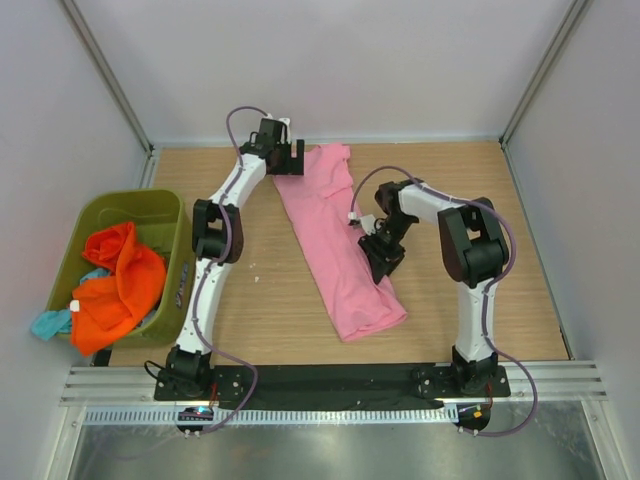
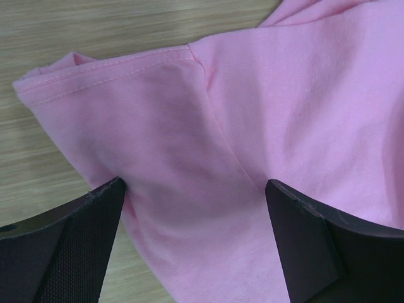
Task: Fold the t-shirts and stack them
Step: Fold the tshirt
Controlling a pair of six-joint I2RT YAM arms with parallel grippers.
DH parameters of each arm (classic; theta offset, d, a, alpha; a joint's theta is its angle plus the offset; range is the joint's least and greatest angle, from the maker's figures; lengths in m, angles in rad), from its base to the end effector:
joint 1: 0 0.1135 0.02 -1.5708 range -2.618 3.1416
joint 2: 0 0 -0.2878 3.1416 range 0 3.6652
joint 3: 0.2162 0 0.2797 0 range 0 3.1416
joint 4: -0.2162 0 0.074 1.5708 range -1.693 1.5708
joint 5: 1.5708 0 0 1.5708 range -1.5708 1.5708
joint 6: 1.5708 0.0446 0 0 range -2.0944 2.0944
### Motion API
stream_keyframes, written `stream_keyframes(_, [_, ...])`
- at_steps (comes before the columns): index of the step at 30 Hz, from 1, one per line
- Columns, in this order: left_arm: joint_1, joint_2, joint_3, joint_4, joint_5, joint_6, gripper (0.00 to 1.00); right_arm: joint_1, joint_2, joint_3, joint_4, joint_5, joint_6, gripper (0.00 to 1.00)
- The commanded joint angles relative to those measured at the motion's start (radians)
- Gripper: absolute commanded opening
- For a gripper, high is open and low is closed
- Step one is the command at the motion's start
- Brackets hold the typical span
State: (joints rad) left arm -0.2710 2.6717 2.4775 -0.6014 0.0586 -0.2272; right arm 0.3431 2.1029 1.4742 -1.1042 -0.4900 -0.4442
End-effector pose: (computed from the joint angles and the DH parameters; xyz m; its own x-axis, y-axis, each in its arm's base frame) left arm 0.6152 -0.1736 0.1653 -0.7396 -0.0279 -0.6724 0.1438 0.9695 -0.1984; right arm 0.3734 0.1557 0.1375 -0.7424 -0.6678 -0.0539 -0.6028 0.6307 0.4887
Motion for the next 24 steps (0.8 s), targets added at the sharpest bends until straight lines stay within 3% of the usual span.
stream_keyframes(1, [0.013, 0.048, 0.049, 0.034, 0.030, 0.014, 0.93, 0.057, 0.011, -0.074, 0.058, -0.015, 0.039, 0.43])
stream_keyframes(17, [0.003, 0.091, 0.133, 0.127, 0.073, 0.014, 0.92, 0.377, 0.011, -0.040, 0.228, -0.127, 0.272, 0.42])
stream_keyframes(23, [-0.004, -0.054, 0.106, 0.098, -0.049, 0.095, 0.95, 0.401, -0.058, -0.048, 0.205, -0.037, 0.256, 0.43])
stream_keyframes(24, [-0.004, -0.100, 0.042, 0.098, -0.092, 0.112, 0.96, 0.393, -0.075, -0.054, 0.199, -0.018, 0.237, 0.43])
